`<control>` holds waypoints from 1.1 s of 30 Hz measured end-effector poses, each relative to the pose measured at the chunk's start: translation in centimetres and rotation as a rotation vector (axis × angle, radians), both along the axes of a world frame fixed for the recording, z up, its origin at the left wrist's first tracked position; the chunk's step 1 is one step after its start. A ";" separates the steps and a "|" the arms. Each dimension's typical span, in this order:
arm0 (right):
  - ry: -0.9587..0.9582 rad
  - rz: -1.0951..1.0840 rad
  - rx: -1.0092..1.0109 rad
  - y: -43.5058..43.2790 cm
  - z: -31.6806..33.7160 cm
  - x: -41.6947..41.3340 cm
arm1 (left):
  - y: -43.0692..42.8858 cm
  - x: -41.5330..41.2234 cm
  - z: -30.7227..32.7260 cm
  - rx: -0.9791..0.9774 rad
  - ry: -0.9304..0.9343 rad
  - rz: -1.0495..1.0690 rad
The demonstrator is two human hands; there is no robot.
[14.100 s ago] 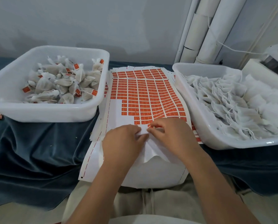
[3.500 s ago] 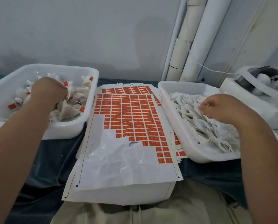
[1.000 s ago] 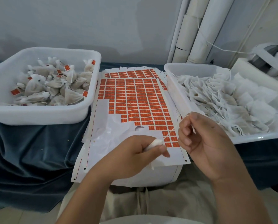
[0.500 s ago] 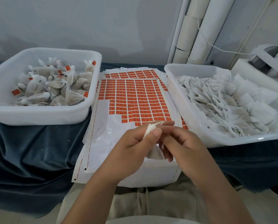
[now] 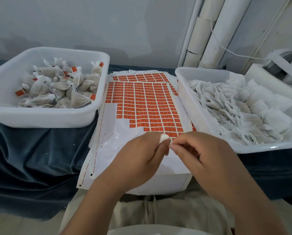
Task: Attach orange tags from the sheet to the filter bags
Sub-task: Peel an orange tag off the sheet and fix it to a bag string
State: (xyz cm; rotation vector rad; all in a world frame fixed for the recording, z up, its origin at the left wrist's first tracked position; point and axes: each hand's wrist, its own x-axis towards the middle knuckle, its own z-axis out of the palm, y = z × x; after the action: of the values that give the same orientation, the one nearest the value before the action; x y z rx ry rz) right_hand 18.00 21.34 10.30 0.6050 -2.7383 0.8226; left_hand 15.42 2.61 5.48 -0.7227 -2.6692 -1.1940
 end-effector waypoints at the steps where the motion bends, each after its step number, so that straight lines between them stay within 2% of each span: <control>1: -0.018 0.045 0.034 0.1 0.3 0.0 | -0.1 0.2 0.0 0.014 -0.016 -0.021; 4: -0.048 0.142 0.159 0.1 1.3 -0.1 | -0.4 0.4 -0.1 0.065 -0.082 -0.118; 8: 0.024 0.245 0.314 -0.5 2.7 -1.3 | -0.2 0.6 -0.3 0.024 -0.089 -0.205; 11: -0.027 0.283 0.331 -0.5 3.3 -3.0 | -0.2 0.5 -0.3 0.076 -0.195 -0.229; 13: -0.066 0.268 0.232 0.0 3.3 -3.9 | -0.7 0.1 -0.1 0.144 -0.248 -0.279; 19: -0.302 0.285 -0.235 1.1 1.7 -4.6 | -1.6 -0.1 0.2 0.392 -0.340 -0.418; 25: -0.240 0.254 -0.436 0.5 0.3 -3.3 | -1.6 -0.3 -0.2 0.593 -0.416 -0.442; 29: -0.185 0.320 -0.278 0.9 1.6 -2.6 | -1.6 -0.2 0.0 0.652 -0.474 -0.453; 33: -0.066 0.348 -0.005 0.8 2.9 -2.6 | -2.1 -0.5 0.0 0.488 -0.462 -0.423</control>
State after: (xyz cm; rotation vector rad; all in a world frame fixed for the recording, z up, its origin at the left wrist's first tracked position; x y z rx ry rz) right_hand 15.38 22.10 13.25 1.0931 -2.7267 0.9361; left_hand 14.97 0.47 5.47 -1.0512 -2.4155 -2.2595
